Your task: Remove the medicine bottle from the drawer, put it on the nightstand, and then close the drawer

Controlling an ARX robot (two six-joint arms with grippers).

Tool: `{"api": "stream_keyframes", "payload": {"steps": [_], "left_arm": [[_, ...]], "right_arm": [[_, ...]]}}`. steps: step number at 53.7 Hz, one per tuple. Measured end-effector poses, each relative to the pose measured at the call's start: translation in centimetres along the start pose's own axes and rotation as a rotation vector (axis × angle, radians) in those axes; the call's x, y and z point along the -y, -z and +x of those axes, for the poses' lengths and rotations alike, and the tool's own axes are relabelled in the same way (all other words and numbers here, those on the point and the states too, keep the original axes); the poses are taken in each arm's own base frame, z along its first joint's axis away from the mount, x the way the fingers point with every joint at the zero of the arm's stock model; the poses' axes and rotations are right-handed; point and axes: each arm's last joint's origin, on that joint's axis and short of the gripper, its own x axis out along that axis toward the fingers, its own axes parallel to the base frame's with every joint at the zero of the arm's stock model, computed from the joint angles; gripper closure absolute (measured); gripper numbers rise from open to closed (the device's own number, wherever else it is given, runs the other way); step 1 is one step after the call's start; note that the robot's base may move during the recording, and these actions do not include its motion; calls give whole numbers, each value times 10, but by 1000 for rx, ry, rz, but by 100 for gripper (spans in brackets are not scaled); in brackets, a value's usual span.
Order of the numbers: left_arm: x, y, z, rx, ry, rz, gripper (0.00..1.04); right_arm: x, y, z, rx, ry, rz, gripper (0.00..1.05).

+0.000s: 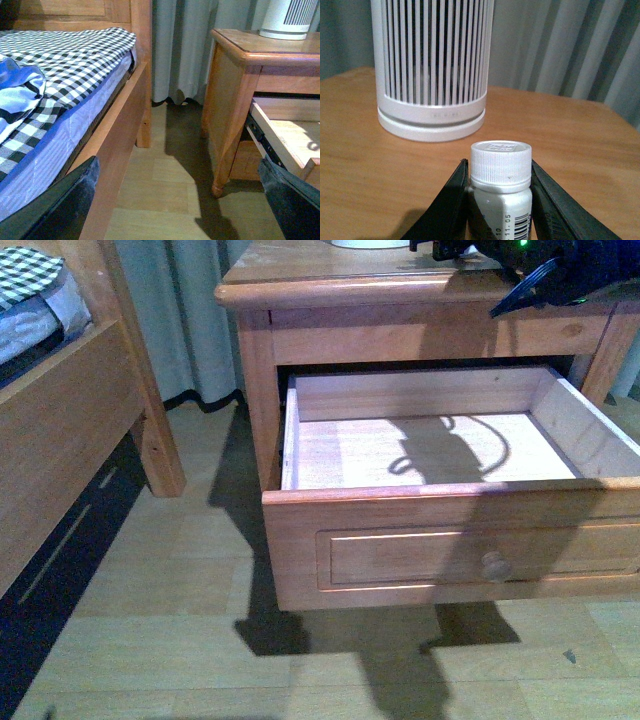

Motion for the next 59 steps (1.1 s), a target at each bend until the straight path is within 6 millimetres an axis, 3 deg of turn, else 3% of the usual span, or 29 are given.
{"api": "stream_keyframes", "payload": {"steps": [9,18,24,27,31,36,44,50,59], "left_arm": [[0,0,0,0,0,0,7],[0,0,0,0,0,0,7],[0,0,0,0,0,0,7],[0,0,0,0,0,0,7],[0,0,0,0,0,0,7],[0,0,0,0,0,0,7],[0,0,0,0,0,0,7],[0,0,0,0,0,0,7],[0,0,0,0,0,0,7]], "right_arm": [[1,2,-9,-3,0,54,31],[11,-29,-28,23,9,135,6],[25,-70,-49,58,23,223,7],[33,-99,-69,71,25,262,7],[39,-124,-95,23,10,315,7],[37,-138,-134,-84,-52,358,7],[16,-114,-201,-361,-164,420,28],[-2,-74,-257,-594,-233,472,49],[-12,-16,-305,-776,-209,477,75]]}}
